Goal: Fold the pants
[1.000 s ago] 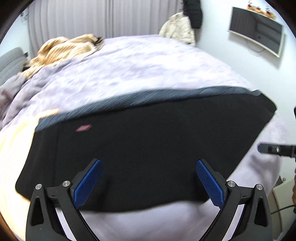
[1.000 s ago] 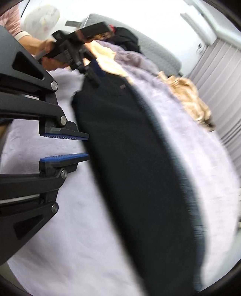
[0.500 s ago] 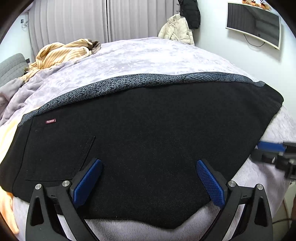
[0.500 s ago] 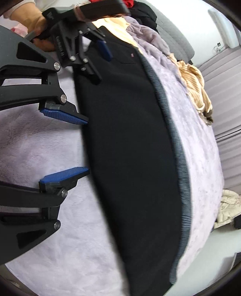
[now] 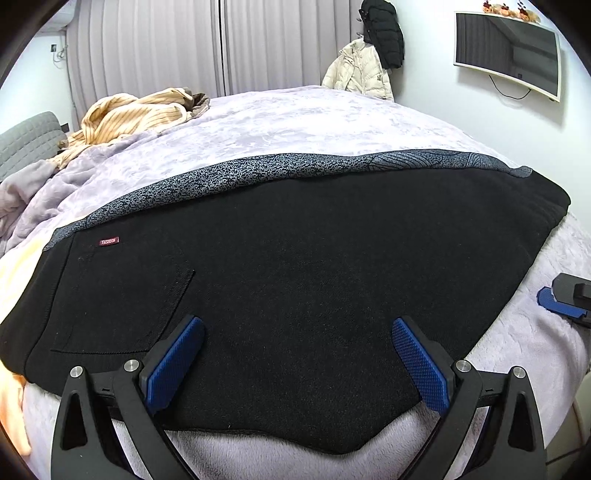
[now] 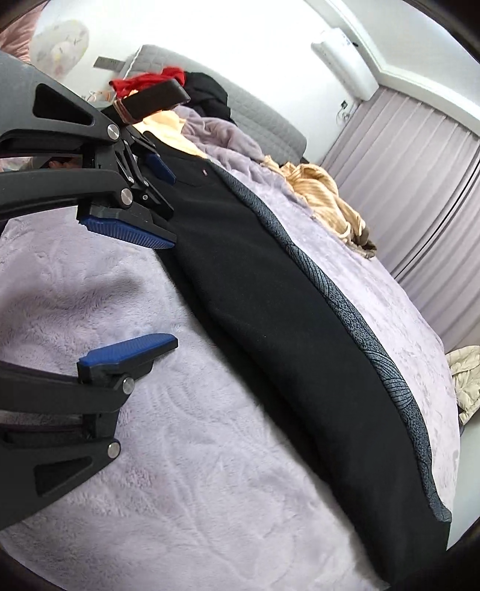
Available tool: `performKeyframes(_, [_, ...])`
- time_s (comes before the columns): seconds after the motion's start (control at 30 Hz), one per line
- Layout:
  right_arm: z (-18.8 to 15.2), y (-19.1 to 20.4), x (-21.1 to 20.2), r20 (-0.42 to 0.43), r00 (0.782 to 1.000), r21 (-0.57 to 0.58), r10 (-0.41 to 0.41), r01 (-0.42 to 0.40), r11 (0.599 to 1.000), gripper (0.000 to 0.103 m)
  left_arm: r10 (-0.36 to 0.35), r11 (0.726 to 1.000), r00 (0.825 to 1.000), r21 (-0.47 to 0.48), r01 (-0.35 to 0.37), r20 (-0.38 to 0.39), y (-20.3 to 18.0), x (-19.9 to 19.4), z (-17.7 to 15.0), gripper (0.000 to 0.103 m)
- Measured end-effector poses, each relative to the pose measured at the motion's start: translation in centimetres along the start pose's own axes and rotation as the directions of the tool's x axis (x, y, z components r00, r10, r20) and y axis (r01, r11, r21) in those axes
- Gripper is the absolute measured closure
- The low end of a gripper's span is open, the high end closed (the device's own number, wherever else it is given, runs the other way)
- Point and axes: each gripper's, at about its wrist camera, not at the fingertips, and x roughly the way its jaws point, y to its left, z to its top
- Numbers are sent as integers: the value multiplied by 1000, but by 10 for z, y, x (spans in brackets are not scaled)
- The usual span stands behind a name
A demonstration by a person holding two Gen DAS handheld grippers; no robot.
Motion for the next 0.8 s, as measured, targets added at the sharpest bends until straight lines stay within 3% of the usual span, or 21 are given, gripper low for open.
performKeyframes(0.2, [-9,-5,-11,21,999,-23,25,-25,999,51,24,1000,1000,4,-24,-6,-4,2,1,1])
performKeyframes(0.33, [-3,-11,-17,13,996,16,86,-87,996,50,49,999,999,5,-49,-17,-7,2,3,0])
performKeyframes(0.43, [13,-32,-48,82,986,93,142,-150,984,50,69,997,993,-37,-73,-94,-8,-2,16,1])
performKeyframes(0.5, [26,-52,-77,171,980,123,99,-121,985,49,-2,994,993,-104,-11,-121,-9,-6,30,1])
performKeyframes(0.57, [43,-83,-108,272,961,184,38,-91,979,49,-34,992,995,-125,22,-96,-21,-9,49,1])
performKeyframes(0.67, [65,-136,-134,321,939,347,-125,6,938,50,-21,999,998,-30,19,-67,-61,3,74,1])
performKeyframes(0.73, [74,-178,-143,351,925,462,-147,-34,886,62,3,1000,998,14,-2,-57,-84,18,82,1])
performKeyframes(0.77, [77,-188,-144,354,922,488,-156,-39,872,72,-12,1000,998,18,13,-68,-94,27,83,1])
performKeyframes(0.8, [81,-200,-146,362,916,506,-172,-38,862,74,-26,1000,996,10,27,-88,-101,36,83,1])
